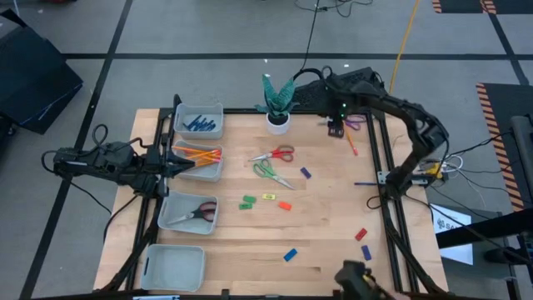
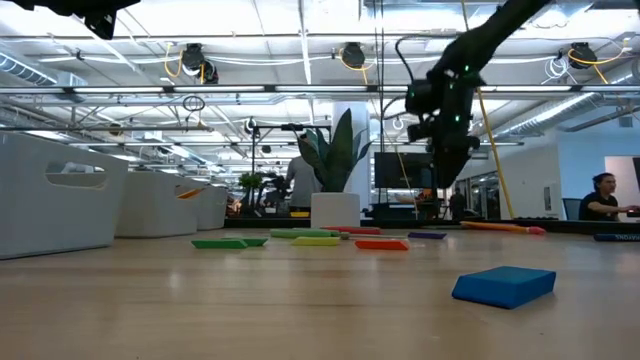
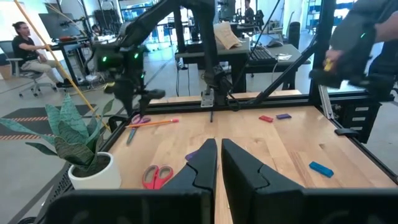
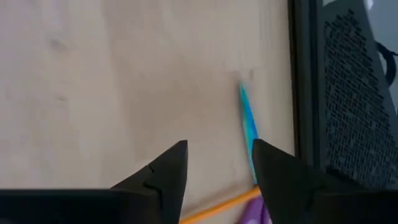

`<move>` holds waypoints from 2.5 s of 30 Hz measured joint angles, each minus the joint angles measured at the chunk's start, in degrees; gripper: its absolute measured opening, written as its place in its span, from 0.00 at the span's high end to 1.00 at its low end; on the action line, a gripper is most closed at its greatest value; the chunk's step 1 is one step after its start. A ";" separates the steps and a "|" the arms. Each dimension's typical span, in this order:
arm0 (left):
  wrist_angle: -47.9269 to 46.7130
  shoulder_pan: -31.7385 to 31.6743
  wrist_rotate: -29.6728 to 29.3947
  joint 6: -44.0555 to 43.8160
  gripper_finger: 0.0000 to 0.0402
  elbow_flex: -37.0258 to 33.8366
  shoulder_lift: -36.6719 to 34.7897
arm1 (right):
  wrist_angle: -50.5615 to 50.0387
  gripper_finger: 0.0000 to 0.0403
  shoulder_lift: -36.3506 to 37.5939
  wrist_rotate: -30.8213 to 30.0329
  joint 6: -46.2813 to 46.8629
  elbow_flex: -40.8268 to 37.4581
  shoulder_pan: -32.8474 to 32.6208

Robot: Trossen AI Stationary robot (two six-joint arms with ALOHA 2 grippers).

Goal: Sort crayons/erasers/pens/pencils in bins
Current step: Move the purple scissors to the center of the table

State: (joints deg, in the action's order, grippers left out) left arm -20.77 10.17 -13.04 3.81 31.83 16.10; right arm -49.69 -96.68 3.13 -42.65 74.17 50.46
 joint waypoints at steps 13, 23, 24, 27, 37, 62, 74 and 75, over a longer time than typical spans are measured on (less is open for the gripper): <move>0.03 -0.02 0.00 0.00 0.93 0.00 0.00 | 10.58 0.61 -15.32 -2.87 -9.25 0.26 1.71; 0.02 0.01 0.00 0.00 0.93 0.00 0.00 | 11.00 0.67 -13.05 -3.21 -8.45 -0.15 2.74; 0.02 0.01 0.00 0.00 0.93 0.00 0.01 | 10.98 0.67 -12.57 -3.24 -8.67 -0.15 2.82; -0.01 0.01 0.00 0.00 0.93 0.00 0.00 | 11.19 0.68 -12.42 -3.19 -9.03 -0.09 3.58; 0.02 0.01 0.01 0.00 0.93 0.00 0.02 | 12.24 0.68 -16.22 -2.37 -10.03 0.20 7.77; 0.00 0.01 0.00 0.00 0.93 0.00 0.01 | 10.14 0.86 -13.97 -3.48 -8.17 -0.40 2.49; 0.02 -0.01 0.00 0.00 0.93 0.00 0.01 | 7.81 0.87 -3.50 3.08 2.98 -0.35 -7.15; 0.02 -0.02 0.00 0.00 0.93 0.00 0.00 | 7.88 0.87 -2.26 4.37 4.86 -0.35 -8.16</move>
State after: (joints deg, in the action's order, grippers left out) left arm -20.75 10.15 -13.04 3.81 31.83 16.10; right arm -41.81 -98.94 7.50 -37.80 73.82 42.30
